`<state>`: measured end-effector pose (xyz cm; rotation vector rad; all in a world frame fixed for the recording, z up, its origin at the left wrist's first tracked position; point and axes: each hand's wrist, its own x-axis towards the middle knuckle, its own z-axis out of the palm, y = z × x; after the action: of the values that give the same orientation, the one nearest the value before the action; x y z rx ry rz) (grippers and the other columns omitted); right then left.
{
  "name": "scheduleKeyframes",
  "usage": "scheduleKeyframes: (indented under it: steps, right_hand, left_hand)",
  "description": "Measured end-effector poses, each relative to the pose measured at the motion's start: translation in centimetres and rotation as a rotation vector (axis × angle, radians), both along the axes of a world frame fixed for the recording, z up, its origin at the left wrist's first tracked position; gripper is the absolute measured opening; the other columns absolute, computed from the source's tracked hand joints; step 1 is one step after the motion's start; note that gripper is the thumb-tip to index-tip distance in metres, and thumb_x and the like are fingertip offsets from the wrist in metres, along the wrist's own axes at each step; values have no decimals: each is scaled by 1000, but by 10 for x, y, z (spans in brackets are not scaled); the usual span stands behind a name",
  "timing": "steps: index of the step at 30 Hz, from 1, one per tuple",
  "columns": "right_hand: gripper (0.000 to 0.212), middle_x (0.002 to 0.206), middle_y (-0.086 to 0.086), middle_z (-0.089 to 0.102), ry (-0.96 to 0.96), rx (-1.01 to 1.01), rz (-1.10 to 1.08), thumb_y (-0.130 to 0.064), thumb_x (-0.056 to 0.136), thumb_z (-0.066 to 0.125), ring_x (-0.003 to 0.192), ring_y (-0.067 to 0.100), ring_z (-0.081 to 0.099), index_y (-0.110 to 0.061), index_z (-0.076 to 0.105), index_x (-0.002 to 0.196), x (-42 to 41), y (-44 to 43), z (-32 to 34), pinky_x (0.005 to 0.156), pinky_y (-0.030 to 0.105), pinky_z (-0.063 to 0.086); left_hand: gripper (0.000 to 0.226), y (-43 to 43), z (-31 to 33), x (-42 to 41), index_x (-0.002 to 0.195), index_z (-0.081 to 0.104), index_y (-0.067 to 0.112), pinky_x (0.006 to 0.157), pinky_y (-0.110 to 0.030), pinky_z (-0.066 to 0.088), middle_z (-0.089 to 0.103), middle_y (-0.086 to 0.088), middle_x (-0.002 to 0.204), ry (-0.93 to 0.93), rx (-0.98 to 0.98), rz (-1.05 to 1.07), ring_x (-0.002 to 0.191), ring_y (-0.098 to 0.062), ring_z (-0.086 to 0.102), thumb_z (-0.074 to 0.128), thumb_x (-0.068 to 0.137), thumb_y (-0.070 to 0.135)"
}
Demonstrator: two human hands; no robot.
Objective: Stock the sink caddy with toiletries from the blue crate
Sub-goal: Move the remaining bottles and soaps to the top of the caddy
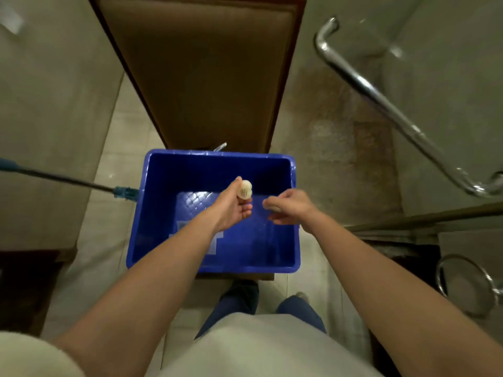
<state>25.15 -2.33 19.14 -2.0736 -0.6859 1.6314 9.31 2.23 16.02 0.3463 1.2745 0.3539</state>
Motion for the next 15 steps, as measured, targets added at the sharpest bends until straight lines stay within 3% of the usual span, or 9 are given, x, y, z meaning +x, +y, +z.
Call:
scheduleKeyframes:
  steps: [4, 8, 15]
  right_hand:
    - [33, 78, 11, 67, 114, -21, -191, -23, 77, 77, 66, 19, 71, -6, 64, 103, 22, -21, 26, 66, 32, 62]
    - [25, 75, 7, 64, 181, 43, -373, -25, 79, 73, 66, 18, 67, -8, 66, 95, 49, -49, 45, 74, 34, 61]
    - [17, 74, 4, 67, 194, 157, -642, -25, 81, 71, 66, 17, 68, -12, 67, 91, 101, -127, 78, 62, 26, 53]
  left_hand:
    - [45, -1, 29, 22, 111, 53, 8, 51, -24, 47, 55, -8, 86, -111, 36, -32, 65, -15, 51, 40, 100, 49]
    - [43, -7, 50, 54, 102, 54, 5, 42, -20, 40, 60, -5, 74, -178, 64, -186, 53, -11, 50, 35, 103, 44]
    - [34, -48, 84, 125, 111, 51, 8, 34, -17, 28, 72, -8, 83, -159, 118, -430, 43, -8, 45, 32, 105, 36]
